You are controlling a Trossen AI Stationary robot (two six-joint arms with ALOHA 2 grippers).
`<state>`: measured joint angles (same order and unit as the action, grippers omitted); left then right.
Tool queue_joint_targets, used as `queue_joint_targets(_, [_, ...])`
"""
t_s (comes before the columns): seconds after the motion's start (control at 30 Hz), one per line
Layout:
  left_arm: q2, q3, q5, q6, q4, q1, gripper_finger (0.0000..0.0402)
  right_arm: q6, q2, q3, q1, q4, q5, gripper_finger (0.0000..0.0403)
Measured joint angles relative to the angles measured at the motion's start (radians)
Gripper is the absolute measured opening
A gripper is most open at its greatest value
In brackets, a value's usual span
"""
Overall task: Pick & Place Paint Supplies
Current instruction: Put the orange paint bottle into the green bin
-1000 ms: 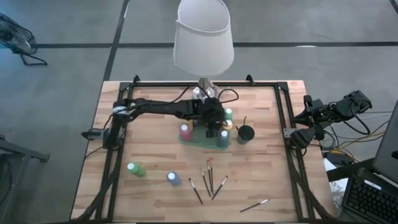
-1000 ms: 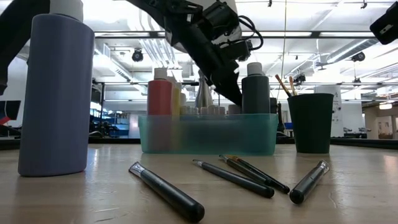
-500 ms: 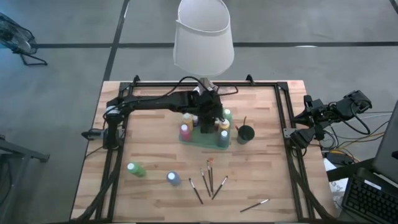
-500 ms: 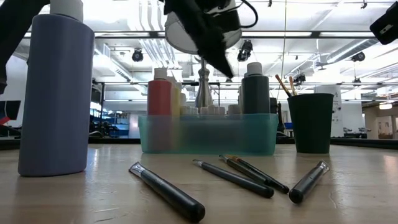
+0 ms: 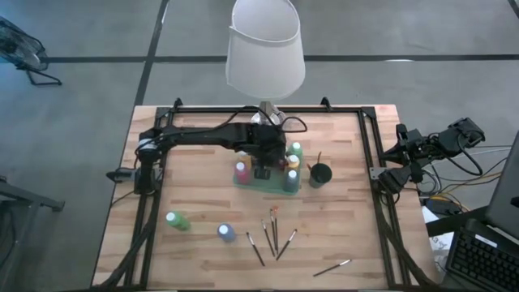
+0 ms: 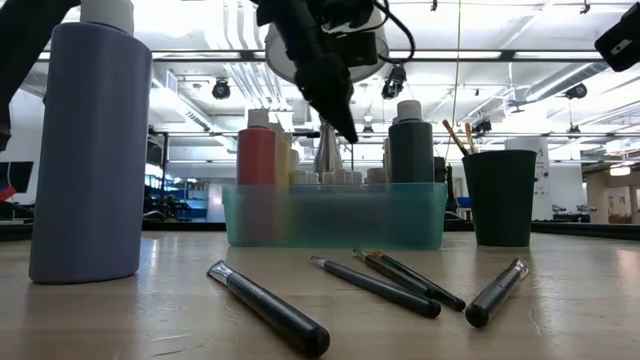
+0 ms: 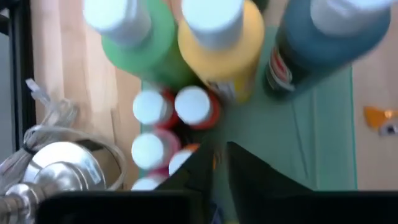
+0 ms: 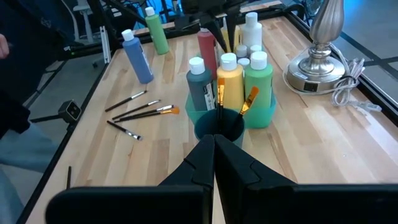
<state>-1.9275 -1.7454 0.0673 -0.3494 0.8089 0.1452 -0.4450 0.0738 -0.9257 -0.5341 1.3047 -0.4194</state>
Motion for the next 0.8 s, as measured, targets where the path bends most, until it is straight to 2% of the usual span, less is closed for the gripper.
queue_joint_targets(0.13, [-0.001, 0.0, 0.003, 0.008, -0.042, 0.002, 0.0007, 0.0, 0.0, 0.0, 0.0, 0.0, 0.0, 0.0008])
queue_joint_targets(0.8, [-0.091, 0.016, 0.021, 0.055, -0.088, 0.004, 0.0001, 0.0, 0.0, 0.0, 0.0, 0.0, 0.0, 0.0008])
